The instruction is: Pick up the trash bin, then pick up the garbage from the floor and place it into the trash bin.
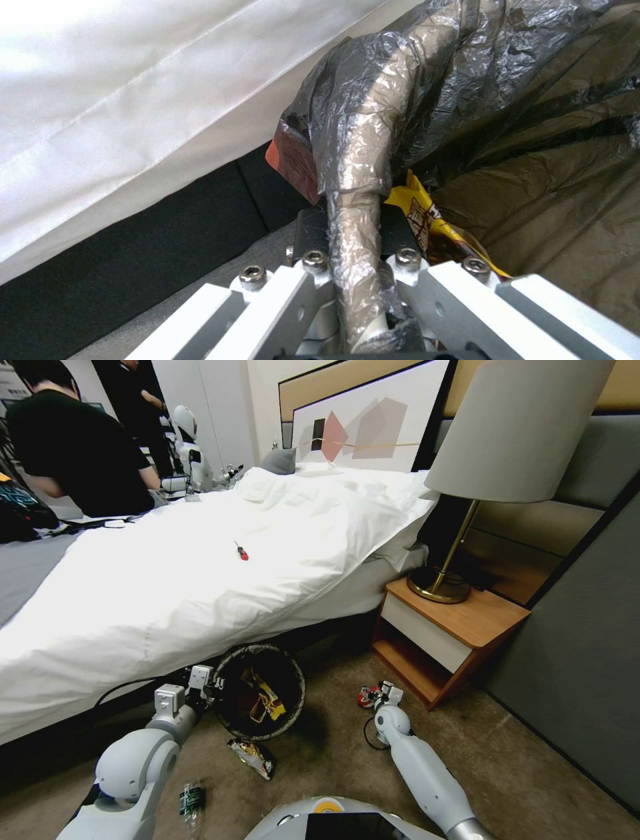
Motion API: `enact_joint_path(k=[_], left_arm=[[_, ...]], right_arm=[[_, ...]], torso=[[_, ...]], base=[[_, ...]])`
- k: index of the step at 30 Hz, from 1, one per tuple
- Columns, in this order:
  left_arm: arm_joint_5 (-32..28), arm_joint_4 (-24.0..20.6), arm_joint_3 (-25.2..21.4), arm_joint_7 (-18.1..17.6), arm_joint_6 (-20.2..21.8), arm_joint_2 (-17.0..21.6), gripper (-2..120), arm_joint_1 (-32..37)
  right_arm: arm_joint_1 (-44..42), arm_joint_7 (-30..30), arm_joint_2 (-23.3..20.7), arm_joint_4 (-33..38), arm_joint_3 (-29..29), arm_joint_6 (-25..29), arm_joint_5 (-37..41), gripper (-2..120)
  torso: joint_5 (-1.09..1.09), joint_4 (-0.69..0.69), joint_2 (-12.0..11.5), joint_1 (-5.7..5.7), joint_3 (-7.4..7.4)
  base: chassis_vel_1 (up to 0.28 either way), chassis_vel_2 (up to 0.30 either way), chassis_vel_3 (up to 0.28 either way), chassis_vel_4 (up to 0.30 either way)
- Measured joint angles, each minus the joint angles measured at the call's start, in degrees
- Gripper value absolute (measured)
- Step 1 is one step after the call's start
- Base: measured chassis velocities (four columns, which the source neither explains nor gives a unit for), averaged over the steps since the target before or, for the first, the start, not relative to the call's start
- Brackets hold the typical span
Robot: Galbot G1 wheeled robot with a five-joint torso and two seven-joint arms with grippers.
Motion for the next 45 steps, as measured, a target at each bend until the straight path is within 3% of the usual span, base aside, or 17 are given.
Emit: enact_joint_path(k=[19,22,24,29,34,37,45], left_arm=[[0.0,0.9,0.1,0.1,0.0,0.1,1,-0.5],[0.0,0.9,0.0,0.1,-0.1,0.1,1,-0.4],[0.0,0.9,0.0,0.1,-0.1,0.1,1,-0.4],[0.0,0.9,-0.1,0.1,-0.1,0.0,1,-0.3],[0.0,0.9,0.0,0.1,-0.1,-0.1,1,-0.2],[0.1,0.8,0.0,0.1,-0.2,-0.2,1,-0.1],[0.2,0.7,0.2,0.1,-0.2,-0.2,1,-0.1]], right_arm=[[1.7,-0.2,1.2,-5.2,-0.9,2.2,-0.1,97],[1.8,-0.5,1.4,-5.8,-1.3,2.5,-0.2,80],[1.8,-0.6,1.4,-5.9,-1.4,2.6,-0.2,77],[1.8,-0.9,1.5,-6.2,-2.0,3.1,-0.7,55],[1.8,-1.0,1.5,-6.2,-2.3,3.3,-1.0,42],[1.7,-1.1,1.5,-6.1,-2.5,3.4,-1.4,27],[1.7,-1.5,1.6,-6.1,-2.6,3.6,-1.8,1]], torso=[[0.0,0.0,0.0,0.0,0.0],[0.0,0.0,0.0,0.0,0.0],[0.0,0.01,0.0,0.0,0.0],[0.0,0.01,0.0,0.0,0.0],[0.0,0.0,0.0,0.0,0.0],[-0.01,-0.01,0.0,0.0,0.0],[0.01,0.02,0.0,0.0,0.0]], base=[[0.0,0.0,0.0,0.0],[0.0,0.0,0.0,0.0],[0.0,0.0,0.0,0.0],[0.0,0.0,0.0,0.0],[0.0,0.0,0.0,0.0],[0.0,0.0,0.0,0.0],[0.0,0.0,0.0,0.0]])
